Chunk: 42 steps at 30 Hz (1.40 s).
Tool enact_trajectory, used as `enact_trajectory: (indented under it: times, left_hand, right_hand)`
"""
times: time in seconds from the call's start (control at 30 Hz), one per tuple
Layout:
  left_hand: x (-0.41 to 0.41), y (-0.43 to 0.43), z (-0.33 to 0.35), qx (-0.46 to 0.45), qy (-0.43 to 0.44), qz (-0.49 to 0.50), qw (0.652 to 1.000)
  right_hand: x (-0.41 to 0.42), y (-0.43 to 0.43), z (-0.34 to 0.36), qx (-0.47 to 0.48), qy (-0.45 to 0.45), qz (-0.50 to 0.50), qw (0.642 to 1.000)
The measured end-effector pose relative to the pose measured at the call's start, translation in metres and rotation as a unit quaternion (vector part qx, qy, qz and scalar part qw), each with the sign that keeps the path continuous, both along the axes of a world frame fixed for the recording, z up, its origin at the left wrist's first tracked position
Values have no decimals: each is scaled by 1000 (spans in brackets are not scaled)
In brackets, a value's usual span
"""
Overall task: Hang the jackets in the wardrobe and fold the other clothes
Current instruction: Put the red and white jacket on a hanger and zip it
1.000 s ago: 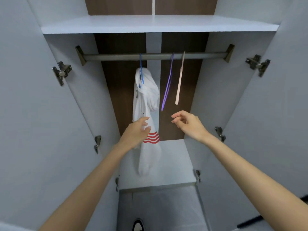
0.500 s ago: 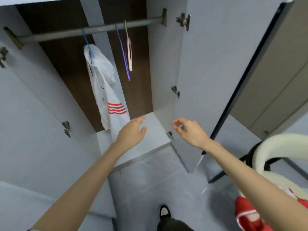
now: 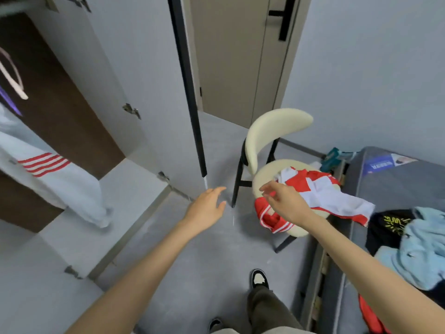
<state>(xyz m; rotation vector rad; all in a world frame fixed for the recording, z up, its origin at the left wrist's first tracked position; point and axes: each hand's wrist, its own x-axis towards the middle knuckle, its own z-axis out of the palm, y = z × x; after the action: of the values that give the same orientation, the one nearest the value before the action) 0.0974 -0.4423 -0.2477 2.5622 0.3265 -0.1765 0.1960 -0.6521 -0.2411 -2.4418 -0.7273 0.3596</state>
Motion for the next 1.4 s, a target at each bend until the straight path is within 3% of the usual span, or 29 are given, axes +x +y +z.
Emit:
enact_trajectory:
  times: [0.17, 0.33, 0.57, 0.9, 1.2, 1.4]
  left_hand:
    - [59, -73, -17, -10, 20, -84, 996]
    - [129, -140, -39, -37, 45, -107, 993]
    - [220, -194, -81, -87, 72, -57, 992]
    - [295, -191, -182, -166, 106, 39, 980]
    - [359, -194, -329, -235, 49, 42, 970]
    - [381, -218, -407, -225, -5, 133, 965]
  right_hand:
    - [25, -88, -18, -6, 16, -84, 996]
    - [71, -158, -48, -14, 48, -127, 991]
    - [167, -211, -94, -36, 118, -139, 983]
    - [272, -194, -185, -64, 196, -194, 959]
    - [358, -150, -320, -86, 120, -72, 986]
    - [397, -141, -393, -152, 77, -11, 985]
